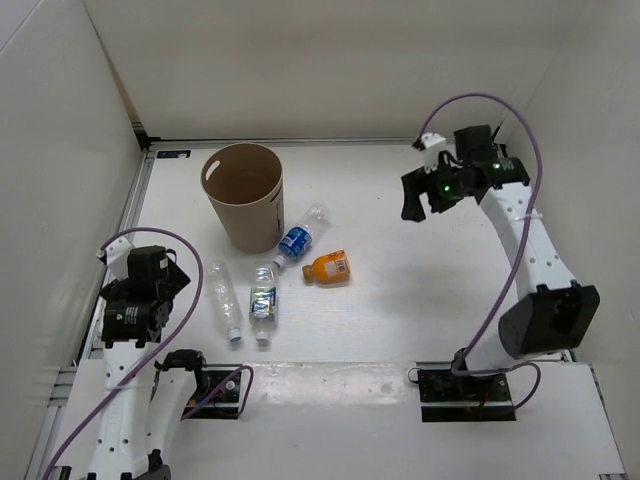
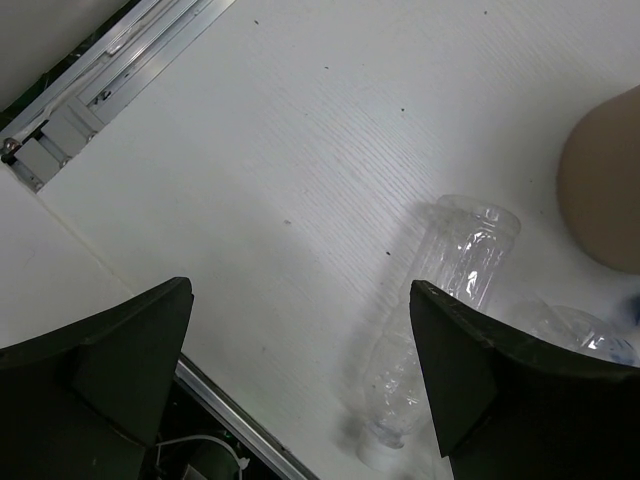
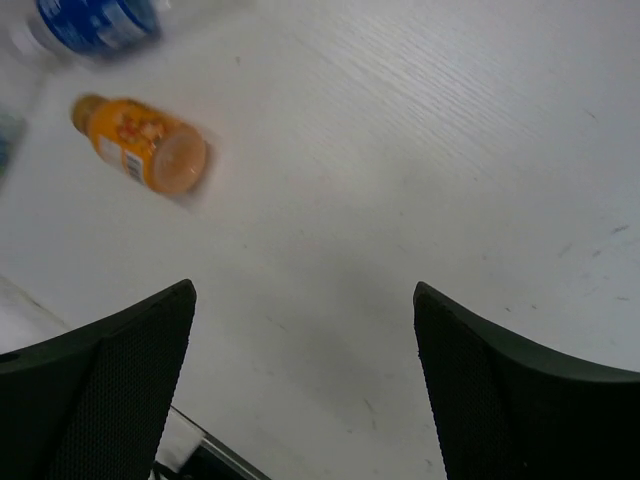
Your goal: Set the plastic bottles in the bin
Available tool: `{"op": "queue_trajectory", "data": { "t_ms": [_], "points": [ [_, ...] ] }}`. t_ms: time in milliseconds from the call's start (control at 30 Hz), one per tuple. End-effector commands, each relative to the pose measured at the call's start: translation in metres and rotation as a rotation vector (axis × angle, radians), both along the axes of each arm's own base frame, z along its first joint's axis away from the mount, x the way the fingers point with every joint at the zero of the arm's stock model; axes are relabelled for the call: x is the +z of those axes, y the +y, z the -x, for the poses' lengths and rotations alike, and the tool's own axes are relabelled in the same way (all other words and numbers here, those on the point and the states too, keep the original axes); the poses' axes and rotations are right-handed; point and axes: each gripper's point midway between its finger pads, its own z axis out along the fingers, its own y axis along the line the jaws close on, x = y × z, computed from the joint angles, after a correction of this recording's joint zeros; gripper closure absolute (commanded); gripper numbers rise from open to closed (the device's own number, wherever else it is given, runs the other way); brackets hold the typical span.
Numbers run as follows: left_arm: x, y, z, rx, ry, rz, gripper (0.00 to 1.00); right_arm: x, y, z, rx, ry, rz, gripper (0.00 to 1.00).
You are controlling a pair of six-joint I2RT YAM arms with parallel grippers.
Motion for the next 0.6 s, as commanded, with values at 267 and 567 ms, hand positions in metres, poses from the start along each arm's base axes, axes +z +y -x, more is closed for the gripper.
{"op": "queue_trajectory", "data": {
  "t_ms": [267,567],
  "points": [
    [0.003,0.019,0.025,0.176,-0.02,-0.033,0.0,-0.012,-0.041,-0.051,-0.137,0.162,-0.3,0.1],
    [0.004,0.009,0.025,0.125,-0.037,-0.037,0.0,-0.093,0.047,0.007,0.629,0.33,0.124,0.1]
  ]
}}
